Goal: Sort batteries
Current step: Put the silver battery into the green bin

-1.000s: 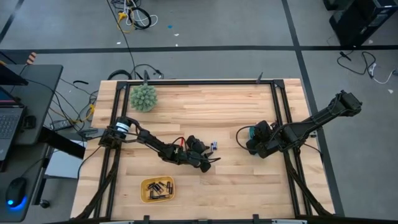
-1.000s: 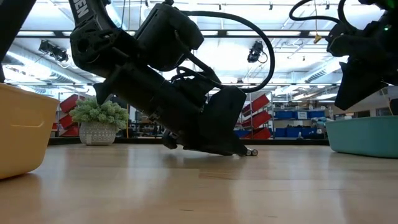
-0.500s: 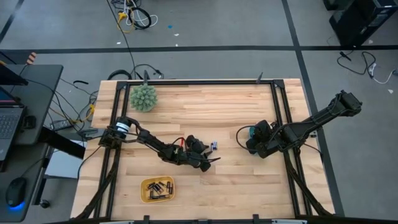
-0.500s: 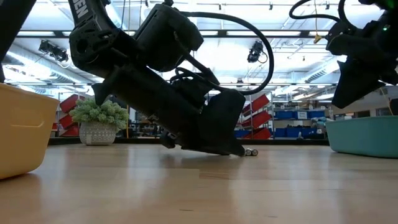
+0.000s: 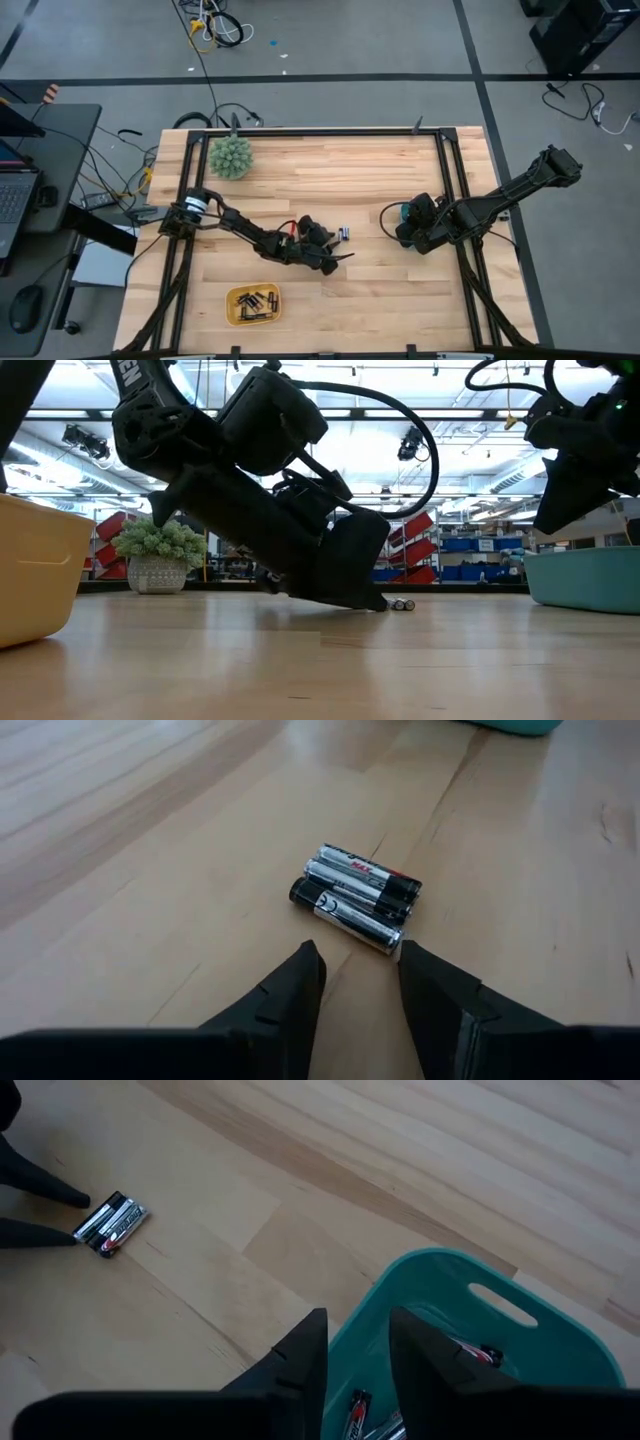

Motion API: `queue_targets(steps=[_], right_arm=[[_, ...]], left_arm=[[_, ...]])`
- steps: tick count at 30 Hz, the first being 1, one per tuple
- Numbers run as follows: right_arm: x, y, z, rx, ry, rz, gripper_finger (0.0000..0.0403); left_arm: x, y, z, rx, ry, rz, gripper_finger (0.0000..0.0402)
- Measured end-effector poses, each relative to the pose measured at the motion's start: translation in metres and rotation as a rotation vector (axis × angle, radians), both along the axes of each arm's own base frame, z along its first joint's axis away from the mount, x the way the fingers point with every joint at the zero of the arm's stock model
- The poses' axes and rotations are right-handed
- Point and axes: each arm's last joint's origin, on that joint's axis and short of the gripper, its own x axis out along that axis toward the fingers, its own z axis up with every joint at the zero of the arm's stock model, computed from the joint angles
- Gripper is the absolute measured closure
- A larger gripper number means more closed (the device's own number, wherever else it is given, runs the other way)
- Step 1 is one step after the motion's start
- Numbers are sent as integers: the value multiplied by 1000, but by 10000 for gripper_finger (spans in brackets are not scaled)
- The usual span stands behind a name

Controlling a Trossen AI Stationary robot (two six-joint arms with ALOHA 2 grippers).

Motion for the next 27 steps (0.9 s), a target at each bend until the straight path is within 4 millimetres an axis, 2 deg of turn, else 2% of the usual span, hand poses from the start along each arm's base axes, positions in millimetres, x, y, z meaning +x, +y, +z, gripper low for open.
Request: queue_targets(steps=[4,11,21,27], right_arm=[[0,0,0,0,0,0,308],[0,0,0,2,-3,0,307],[0,0,0,2,-4,0,308],[0,0,0,2,-4,0,307]], left_arm=[[-1,-8,1,24,-12,-16,264],[0,-9,2,15,-40,-20,264],[1,-11,3,-65,-84,-8,263],[1,-11,4,-79,-91,-13,240]])
